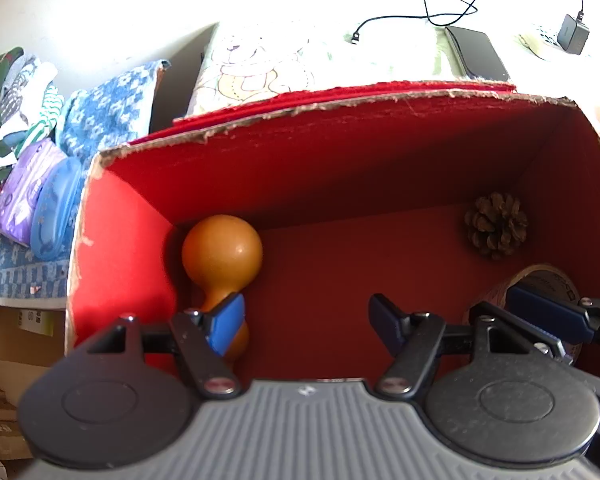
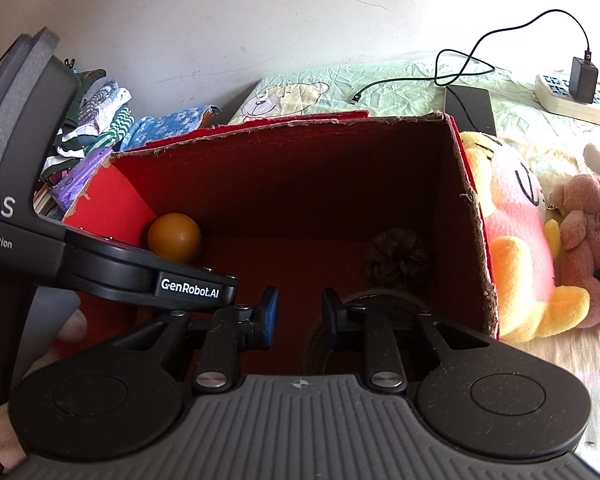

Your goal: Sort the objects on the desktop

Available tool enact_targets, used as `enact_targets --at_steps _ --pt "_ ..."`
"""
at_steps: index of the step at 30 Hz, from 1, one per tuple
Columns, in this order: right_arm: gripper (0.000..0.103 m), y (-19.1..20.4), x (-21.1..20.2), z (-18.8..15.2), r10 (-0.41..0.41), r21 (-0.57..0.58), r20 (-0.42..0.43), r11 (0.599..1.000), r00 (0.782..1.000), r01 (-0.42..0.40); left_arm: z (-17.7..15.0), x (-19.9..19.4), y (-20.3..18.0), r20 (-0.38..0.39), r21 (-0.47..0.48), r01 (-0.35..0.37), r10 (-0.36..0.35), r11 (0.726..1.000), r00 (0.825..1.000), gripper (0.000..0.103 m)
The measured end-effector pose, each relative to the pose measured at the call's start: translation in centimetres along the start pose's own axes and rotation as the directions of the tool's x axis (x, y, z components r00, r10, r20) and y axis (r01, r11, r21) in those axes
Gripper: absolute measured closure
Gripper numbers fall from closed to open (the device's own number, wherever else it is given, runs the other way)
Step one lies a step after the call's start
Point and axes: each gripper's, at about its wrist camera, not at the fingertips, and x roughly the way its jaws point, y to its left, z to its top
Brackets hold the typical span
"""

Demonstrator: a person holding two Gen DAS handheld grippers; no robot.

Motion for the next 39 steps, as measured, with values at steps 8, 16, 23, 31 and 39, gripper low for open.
enact_targets --at_steps 8,16,23,31,39 --pt "0.079 0.0 0.0 0.0 0.001 -0.001 0.000 1.000 1.000 -0.001 -0.1 -0.3 0.0 0.024 0.004 0.020 -0.020 1.000 1.000 0.031" --pt "0.077 -0.4 -2.1 -0.1 0.059 0.033 0.077 0.998 0.995 -0.062 -2.3 -7.2 0.8 0.289 -0.010 0.032 -0.028 0.999 0.957 0.029" --pt "0.077 -2.5 -7.3 -0.6 0.125 0.070 0.275 0.986 0.953 -0.150 -6.8 -11.9 0.2 0.364 0.010 0.125 -0.120 0.992 0.923 0.023" --pt "0.075 -5.5 -11.1 -2.4 0.198 0.074 0.356 0.968 0.913 -0.239 -12.6 -13.4 -4.1 0.302 0.072 0.273 -0.282 0.959 0.911 0.029" --pt "0.075 -9.4 -13.0 -5.6 0.233 0.124 0.293 0.952 0.927 -0.279 -15.9 -11.0 -10.9 0.159 0.090 0.337 -0.348 0.937 0.924 0.033"
